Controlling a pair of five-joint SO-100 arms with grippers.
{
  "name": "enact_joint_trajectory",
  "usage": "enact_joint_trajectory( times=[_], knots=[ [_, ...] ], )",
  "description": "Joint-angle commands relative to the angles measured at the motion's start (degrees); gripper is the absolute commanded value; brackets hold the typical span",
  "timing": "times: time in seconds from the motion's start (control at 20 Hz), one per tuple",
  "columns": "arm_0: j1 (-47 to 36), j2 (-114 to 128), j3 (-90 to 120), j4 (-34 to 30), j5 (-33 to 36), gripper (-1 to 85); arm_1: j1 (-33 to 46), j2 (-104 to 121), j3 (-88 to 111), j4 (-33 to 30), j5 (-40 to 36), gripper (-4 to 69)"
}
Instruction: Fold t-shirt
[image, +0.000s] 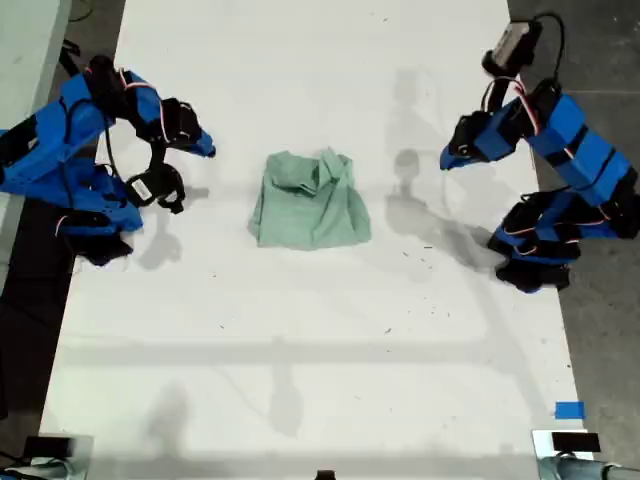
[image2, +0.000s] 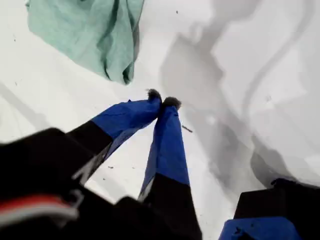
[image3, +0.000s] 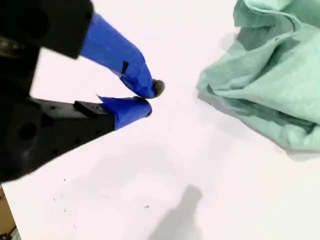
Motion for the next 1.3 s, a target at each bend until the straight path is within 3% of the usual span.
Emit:
enact_joint_trajectory(
  times=[0.0,0.15,0.25,0.45,0.5,0.8,0.9,1.25],
  knots=[
    [5.54,18.19,16.08,-3.87,-6.06,0.1,-5.98,12.92,9.76,-0.70,6.77,1.0],
    [10.63,32.52,31.46,-7.38,-12.83,0.1,-12.74,21.97,18.02,-5.19,12.39,-1.1],
    [12.57,37.44,39.11,-10.37,-15.21,0.1,-15.73,19.07,21.45,-13.10,13.10,-1.1],
    [13.27,47.64,48.08,-12.48,-16.00,0.1,-20.04,-6.77,9.84,-28.74,9.49,-1.0],
    [13.27,47.81,48.87,-12.92,-16.17,0.1,-20.39,-13.80,3.87,-30.23,7.82,-1.0],
    [14.77,55.63,57.48,-14.85,-17.75,0.1,-22.06,-51.68,-36.12,-28.30,0.70,-1.0],
    [13.97,64.86,63.02,-12.39,-17.75,0.1,-23.12,-61.61,-47.20,-26.63,-0.26,-1.0],
    [13.89,66.88,64.42,-10.72,-18.19,0.1,-23.91,-77.17,-59.59,-27.16,-1.41,-1.1]
  ],
)
